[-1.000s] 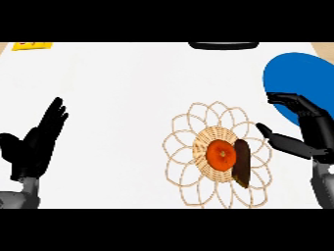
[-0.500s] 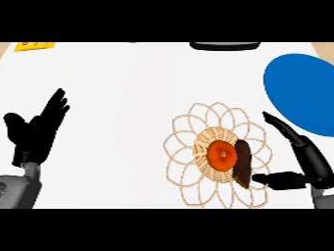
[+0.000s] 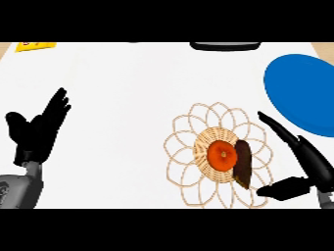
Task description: Pick the squash from the placemat and place it in the plate
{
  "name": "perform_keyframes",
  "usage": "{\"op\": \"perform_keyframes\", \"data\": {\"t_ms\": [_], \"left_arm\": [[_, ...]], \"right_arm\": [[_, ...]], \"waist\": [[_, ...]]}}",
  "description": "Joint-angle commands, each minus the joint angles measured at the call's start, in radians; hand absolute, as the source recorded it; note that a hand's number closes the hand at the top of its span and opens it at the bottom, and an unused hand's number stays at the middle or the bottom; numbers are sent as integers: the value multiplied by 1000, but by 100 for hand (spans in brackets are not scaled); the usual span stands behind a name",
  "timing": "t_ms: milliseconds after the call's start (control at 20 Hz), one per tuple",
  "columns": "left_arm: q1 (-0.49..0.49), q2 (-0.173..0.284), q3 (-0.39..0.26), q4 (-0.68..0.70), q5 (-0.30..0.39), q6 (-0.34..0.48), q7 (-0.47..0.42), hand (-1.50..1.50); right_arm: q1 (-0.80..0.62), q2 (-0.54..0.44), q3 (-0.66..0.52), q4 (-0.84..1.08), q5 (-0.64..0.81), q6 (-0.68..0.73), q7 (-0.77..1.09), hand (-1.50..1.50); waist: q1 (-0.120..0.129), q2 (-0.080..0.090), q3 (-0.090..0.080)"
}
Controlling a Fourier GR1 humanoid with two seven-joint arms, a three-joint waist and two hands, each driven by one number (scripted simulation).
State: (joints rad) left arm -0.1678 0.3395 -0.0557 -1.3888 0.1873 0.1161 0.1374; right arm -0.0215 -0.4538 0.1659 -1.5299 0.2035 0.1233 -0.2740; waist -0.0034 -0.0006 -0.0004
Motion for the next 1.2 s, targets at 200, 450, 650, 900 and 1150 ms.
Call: {"op": "perform_keyframes", "data": {"t_ms": [200, 450, 650, 900, 1150], "left_arm": [[53, -13, 12, -9, -19, -27, -38, 0], [12, -36, 20, -41, -42, 0, 37, 0], [14, -42, 19, -41, -59, -16, 41, 0], [40, -87, 24, -42, -83, -25, -1, 0], [-24, -107, 47, 36, -123, -36, 1, 0]], "right_arm": [[-58, -11, 99, -90, 155, 70, 255, -150], [2, -15, 122, -135, 257, 80, 312, -150], [-145, 42, 146, 30, 320, 130, 340, -150], [-146, 108, 168, -21, 365, 198, 437, -150], [-166, 134, 134, 0, 408, 260, 446, -150]], "waist": [[8, 0, 0], [1, -1, 0], [10, 1, 0], [5, 0, 0], [1, 1, 0]]}}
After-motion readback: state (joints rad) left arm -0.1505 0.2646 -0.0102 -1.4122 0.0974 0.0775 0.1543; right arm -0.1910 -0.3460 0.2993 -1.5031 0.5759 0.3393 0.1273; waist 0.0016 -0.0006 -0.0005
